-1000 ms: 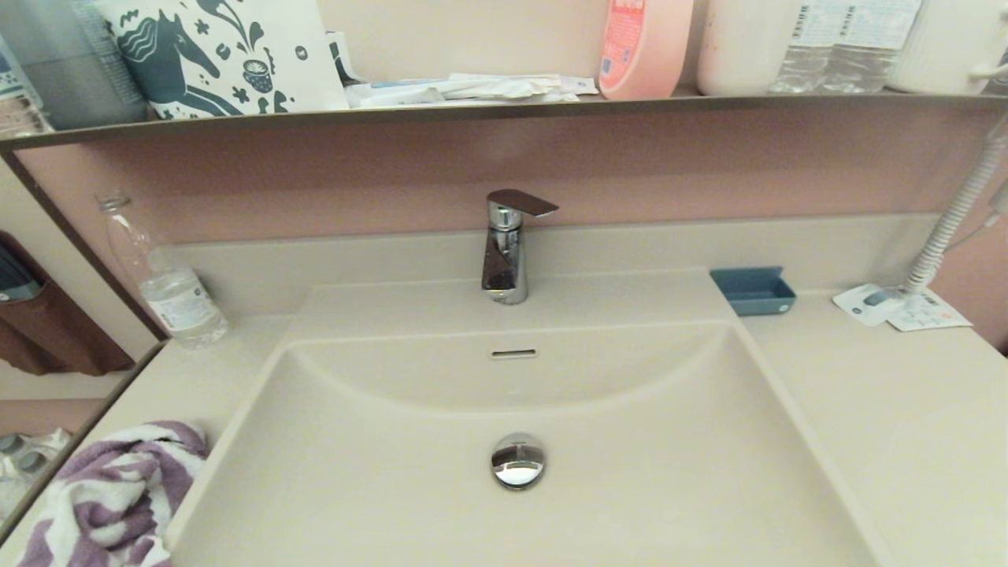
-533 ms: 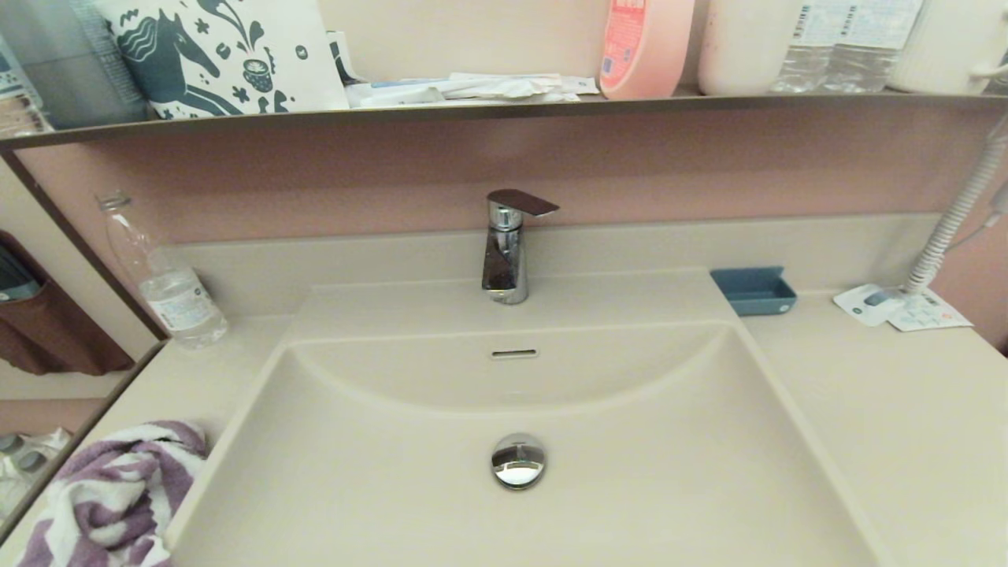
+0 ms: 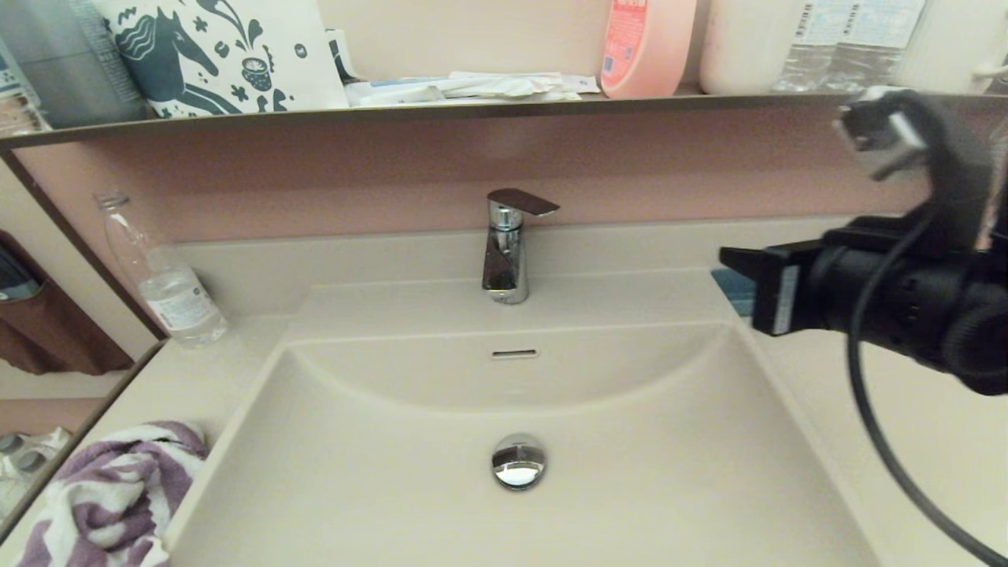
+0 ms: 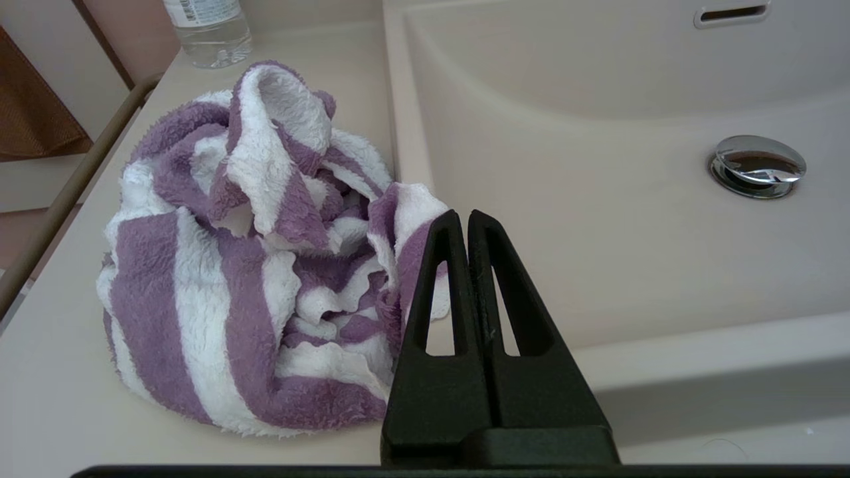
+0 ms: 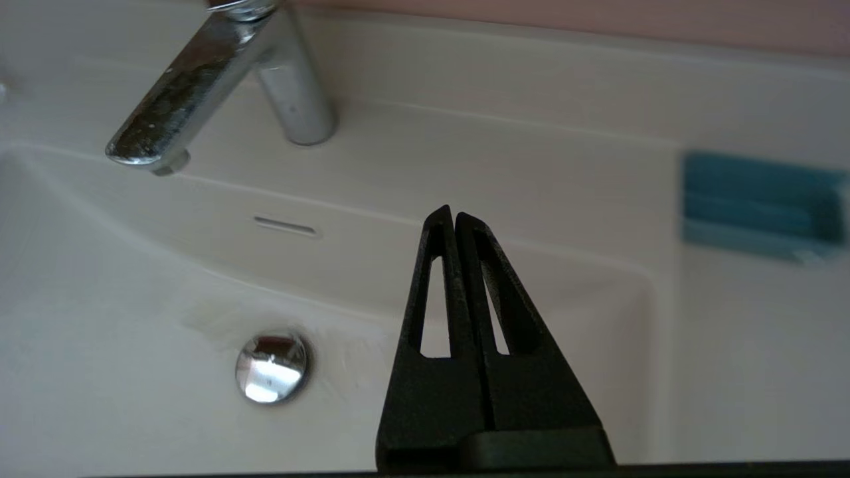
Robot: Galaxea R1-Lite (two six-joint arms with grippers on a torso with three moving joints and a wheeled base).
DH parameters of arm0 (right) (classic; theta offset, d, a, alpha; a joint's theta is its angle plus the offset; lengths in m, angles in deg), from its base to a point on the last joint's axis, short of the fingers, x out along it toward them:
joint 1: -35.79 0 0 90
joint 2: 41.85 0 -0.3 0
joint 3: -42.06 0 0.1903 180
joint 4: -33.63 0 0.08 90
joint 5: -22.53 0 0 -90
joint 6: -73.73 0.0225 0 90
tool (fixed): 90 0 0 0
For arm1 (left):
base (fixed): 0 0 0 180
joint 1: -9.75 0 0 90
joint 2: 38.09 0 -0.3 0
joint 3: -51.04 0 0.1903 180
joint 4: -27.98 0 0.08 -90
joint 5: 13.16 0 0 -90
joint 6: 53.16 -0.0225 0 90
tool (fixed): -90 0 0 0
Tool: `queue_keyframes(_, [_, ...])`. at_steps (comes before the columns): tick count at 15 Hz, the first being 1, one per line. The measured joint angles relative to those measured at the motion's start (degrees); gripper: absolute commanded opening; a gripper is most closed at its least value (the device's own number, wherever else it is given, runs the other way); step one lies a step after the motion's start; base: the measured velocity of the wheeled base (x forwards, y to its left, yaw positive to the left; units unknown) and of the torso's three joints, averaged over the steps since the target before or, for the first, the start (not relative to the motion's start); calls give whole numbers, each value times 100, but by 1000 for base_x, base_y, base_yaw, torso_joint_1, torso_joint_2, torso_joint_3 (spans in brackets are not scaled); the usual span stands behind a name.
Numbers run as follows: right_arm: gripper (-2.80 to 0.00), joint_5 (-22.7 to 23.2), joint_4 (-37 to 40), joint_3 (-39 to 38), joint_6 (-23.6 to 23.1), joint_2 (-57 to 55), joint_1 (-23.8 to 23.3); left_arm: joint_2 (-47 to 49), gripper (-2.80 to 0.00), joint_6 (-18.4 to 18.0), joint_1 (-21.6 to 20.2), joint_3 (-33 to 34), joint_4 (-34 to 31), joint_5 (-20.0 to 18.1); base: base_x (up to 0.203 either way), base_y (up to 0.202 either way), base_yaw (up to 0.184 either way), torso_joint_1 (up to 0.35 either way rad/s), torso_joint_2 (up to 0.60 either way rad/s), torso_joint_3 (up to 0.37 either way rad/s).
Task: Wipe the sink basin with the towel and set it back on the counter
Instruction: Turn on the faucet
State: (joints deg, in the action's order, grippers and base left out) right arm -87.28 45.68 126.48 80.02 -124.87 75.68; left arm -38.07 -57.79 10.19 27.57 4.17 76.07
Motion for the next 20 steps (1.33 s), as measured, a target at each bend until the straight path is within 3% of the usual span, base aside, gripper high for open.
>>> queue_keyframes(3, [-280,-146,-337,694,-620,-1048,248,0,-280,-1,0,0,0,0,0,0,0,0,0,0])
queue_keyframes(8, [-280,-140,-1679,1347,-1108,-2262,346,0,-280,0,0,0,0,-2,0,0,0,0,0,0])
queue_keyframes(13, [-280,-57,-1905,2075,-1124,-2918,357,0,-280,0,0,0,1,-2,0,0,0,0,0,0])
queue_keyframes(20, [-280,270,-2254,2505,-1157,-3252,455,0,-280,0,0,0,1,-2,0,0,0,0,0,0])
